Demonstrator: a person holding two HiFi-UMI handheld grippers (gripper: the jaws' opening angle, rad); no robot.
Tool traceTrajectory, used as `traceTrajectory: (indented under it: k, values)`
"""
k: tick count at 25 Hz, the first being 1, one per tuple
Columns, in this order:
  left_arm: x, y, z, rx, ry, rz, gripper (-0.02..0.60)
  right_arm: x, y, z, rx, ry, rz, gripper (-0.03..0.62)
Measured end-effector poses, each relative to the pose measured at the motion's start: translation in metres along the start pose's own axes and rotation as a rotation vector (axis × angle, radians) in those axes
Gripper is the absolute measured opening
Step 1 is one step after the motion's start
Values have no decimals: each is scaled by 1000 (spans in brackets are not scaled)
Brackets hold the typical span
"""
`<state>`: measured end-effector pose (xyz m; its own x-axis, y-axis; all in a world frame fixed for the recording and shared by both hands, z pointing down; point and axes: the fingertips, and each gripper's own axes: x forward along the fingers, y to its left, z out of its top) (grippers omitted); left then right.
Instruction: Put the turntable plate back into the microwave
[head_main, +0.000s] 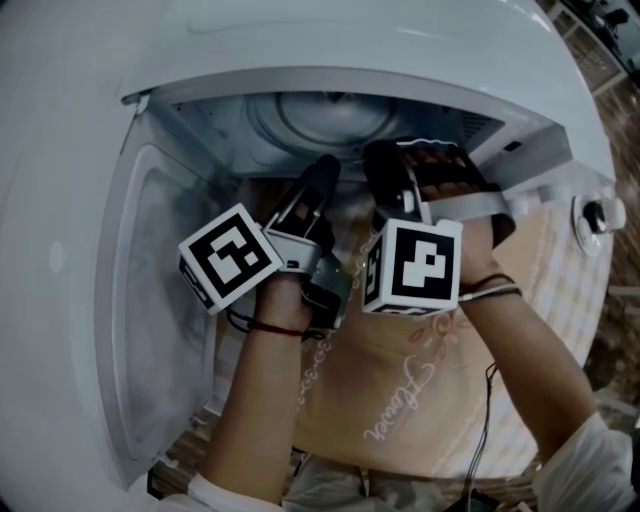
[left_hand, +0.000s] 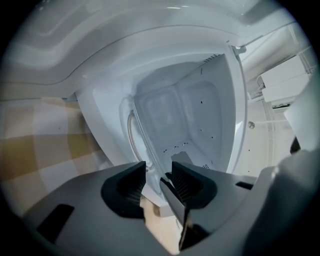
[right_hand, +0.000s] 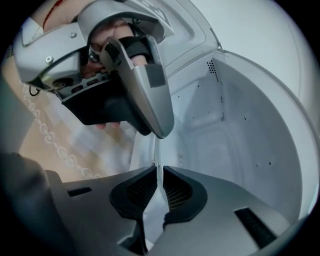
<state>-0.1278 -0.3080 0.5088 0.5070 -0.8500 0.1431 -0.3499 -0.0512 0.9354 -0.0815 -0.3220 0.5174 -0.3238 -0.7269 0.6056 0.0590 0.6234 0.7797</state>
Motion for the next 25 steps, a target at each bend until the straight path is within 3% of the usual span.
traceTrajectory:
  k: [4,7,25]
  values:
    - [3,5,4,-2,4,36,148,1,1,1,16,10,-6,54]
    - [12,9,2,-10,34,50,80,4,4,0,40,23,0,55]
    - [11,23,13,-65,27,114,57,16,11,11,68,6,25,61]
